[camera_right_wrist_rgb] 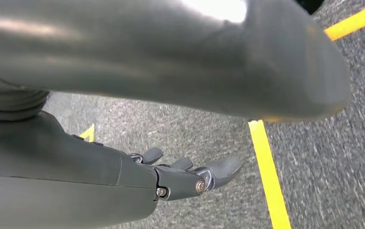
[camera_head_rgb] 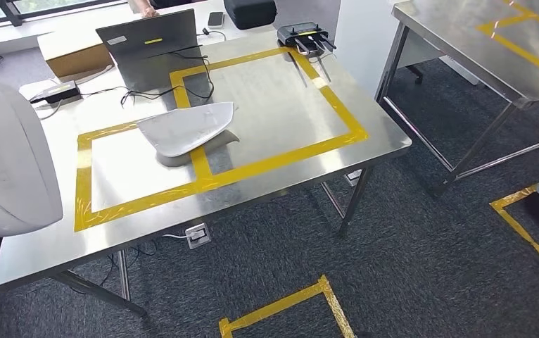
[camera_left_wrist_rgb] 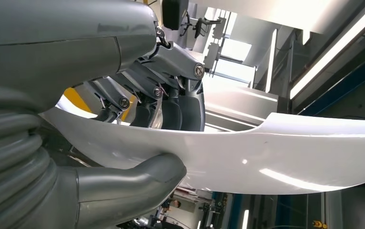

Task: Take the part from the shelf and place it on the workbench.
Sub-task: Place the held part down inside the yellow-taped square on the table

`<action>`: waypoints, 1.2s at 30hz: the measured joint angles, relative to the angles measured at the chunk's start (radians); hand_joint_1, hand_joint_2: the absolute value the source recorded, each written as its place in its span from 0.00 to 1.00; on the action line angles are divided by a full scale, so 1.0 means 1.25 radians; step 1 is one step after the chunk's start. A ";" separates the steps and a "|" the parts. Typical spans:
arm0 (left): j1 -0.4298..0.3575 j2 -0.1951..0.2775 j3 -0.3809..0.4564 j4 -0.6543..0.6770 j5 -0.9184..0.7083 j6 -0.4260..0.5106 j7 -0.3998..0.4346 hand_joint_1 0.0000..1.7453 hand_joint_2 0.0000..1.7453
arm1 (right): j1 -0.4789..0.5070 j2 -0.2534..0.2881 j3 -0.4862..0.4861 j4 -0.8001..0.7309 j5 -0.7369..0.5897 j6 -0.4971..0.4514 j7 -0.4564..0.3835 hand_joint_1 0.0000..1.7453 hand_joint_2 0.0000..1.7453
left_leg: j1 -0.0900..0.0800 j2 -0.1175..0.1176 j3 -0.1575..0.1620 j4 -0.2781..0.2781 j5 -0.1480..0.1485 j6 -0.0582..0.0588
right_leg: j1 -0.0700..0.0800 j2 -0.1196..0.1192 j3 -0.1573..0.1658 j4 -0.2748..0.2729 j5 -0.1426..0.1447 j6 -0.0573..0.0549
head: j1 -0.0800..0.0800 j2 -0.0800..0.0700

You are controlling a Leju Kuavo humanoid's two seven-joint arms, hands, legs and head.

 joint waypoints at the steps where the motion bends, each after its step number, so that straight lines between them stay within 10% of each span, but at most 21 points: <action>1: 0.000 0.000 -0.001 0.001 0.000 0.000 0.000 1.00 1.00 | 0.001 0.000 0.000 0.000 0.000 0.000 0.000 0.00 0.00 | 0.000 0.000 -0.001 -0.038 0.034 0.002 | 0.000 0.000 0.014 0.000 -0.010 0.001 | 0.000 0.000; 5: -0.002 -0.001 -0.004 0.016 -0.008 0.005 0.005 1.00 1.00 | 0.003 0.002 -0.001 0.001 0.001 0.000 0.001 0.00 0.00 | -0.004 0.003 -0.003 -0.175 0.188 0.019 | 0.003 0.003 0.037 0.004 -0.043 0.016 | 0.000 0.000; 9: -0.015 -0.002 -0.008 0.031 -0.013 0.008 0.010 1.00 1.00 | 0.000 0.001 -0.002 0.001 0.000 0.000 -0.002 0.00 0.00 | 0.000 0.001 0.021 -0.187 0.182 0.039 | 0.004 0.000 0.025 0.042 -0.048 0.033 | 0.003 0.000; 14: -0.030 -0.007 -0.013 0.058 -0.028 0.007 0.012 1.00 1.00 | -0.001 0.003 -0.002 0.001 0.000 0.002 0.013 0.00 0.00 | 0.002 0.002 0.056 -0.191 0.153 0.046 | -0.005 -0.005 -0.120 0.227 -0.106 0.051 | 0.004 0.000; 19: -0.064 -0.010 -0.018 0.097 -0.044 0.014 0.010 1.00 1.00 | 0.001 0.004 -0.007 0.001 0.001 0.002 0.023 0.00 0.00 | 0.001 0.000 0.097 -0.191 0.115 0.033 | -0.005 -0.010 -0.088 0.030 0.039 0.042 | 0.004 0.000; 24: -0.093 0.001 -0.023 0.142 -0.064 0.020 -0.001 1.00 1.00 | 0.003 0.008 -0.007 0.001 0.006 0.001 0.019 0.00 0.00 | 0.000 0.000 0.108 -0.168 0.101 0.009 | -0.005 -0.009 -0.057 -0.001 0.047 0.015 | 0.002 0.000; 29: -0.151 0.014 -0.027 0.238 -0.186 0.059 -0.050 1.00 1.00 | 0.000 0.008 -0.008 0.001 0.013 0.000 0.003 0.00 0.00 | 0.001 0.002 -0.014 0.016 0.033 -0.003 | -0.005 -0.007 -0.037 -0.006 0.033 0.003 | 0.000 0.000; 33: -0.248 0.033 -0.048 0.370 -0.384 0.151 -0.141 1.00 1.00 | 0.001 0.008 -0.008 0.001 0.025 0.000 -0.015 0.00 0.00 | 0.001 0.002 0.015 -0.128 0.147 0.006 | -0.003 -0.006 -0.019 -0.002 0.017 0.008 | 0.000 0.000; 36: -0.328 0.040 -0.076 0.479 -0.535 0.252 -0.195 1.00 1.00 | -0.001 0.008 -0.008 0.001 0.034 0.000 -0.030 0.00 0.00 | -0.004 0.001 0.034 -0.191 0.170 0.015 | 0.000 -0.006 -0.020 0.000 0.012 0.015 | -0.001 0.000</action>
